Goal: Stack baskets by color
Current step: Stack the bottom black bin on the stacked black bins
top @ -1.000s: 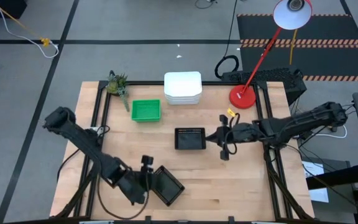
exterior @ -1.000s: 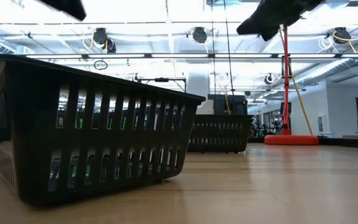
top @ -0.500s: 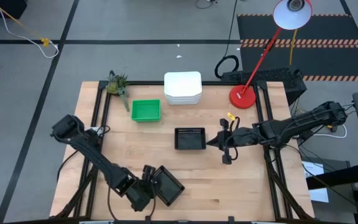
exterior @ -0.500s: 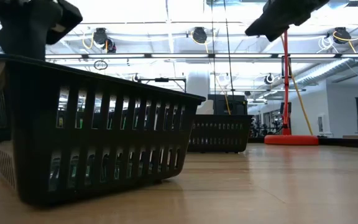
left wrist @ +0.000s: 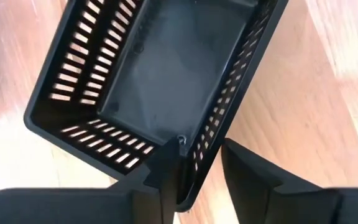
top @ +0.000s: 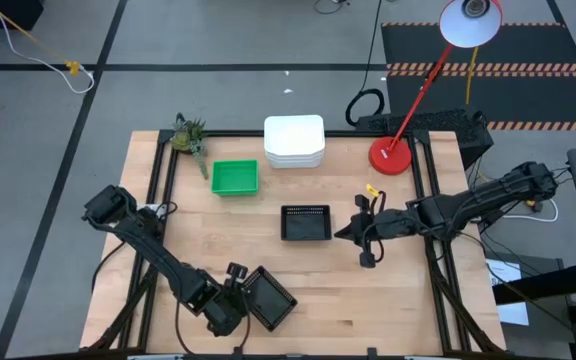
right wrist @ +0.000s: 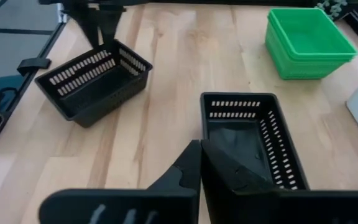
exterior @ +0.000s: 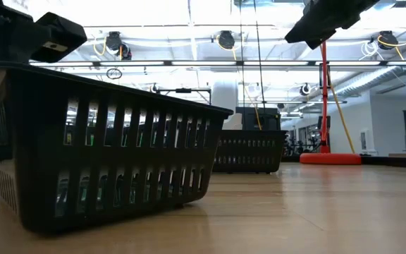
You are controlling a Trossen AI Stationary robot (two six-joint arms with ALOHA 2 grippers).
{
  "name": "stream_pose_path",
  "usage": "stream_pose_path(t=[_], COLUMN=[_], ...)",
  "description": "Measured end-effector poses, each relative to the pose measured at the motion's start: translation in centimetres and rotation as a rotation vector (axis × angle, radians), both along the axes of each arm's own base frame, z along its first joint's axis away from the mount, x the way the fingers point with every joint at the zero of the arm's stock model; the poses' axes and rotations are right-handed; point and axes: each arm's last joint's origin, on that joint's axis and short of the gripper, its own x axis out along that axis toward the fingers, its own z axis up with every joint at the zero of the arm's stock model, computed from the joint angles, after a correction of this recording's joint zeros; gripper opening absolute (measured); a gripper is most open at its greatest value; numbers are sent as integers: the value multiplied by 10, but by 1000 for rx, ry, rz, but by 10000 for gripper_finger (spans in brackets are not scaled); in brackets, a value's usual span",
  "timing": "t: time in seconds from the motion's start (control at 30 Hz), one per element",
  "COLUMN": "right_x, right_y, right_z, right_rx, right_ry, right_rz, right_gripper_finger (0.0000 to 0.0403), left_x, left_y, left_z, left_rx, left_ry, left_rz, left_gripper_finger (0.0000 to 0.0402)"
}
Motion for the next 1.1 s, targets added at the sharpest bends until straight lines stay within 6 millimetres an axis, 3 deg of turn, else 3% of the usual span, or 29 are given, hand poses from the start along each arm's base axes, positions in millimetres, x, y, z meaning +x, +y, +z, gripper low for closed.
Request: stream_pose_path(t=[0.3,0.5,0.67,0.9,1.1], right_x=[-1,-1,-1,-9,-17], right_y=[4,4,4,2,3], right_z=[0,0,0,2,9], right_rx=[-2,-4,-7,-11,-12], right_ry=[0,0,4,23,-5], right_rz=[22,23,24,23,28], right_gripper_finger=[2,2,2,2,2], left_x=[0,1,3,15,30], left_y=[0,2,-1,-4,7], left_z=[-10,-11,-5,33,70], left_rx=[0,8,-11,0,127], left_ry=[-40,-41,-54,-108,-147], left_rz=[-70,-83,-61,-37,-12], left_gripper_finger=[83,14,21,12,8])
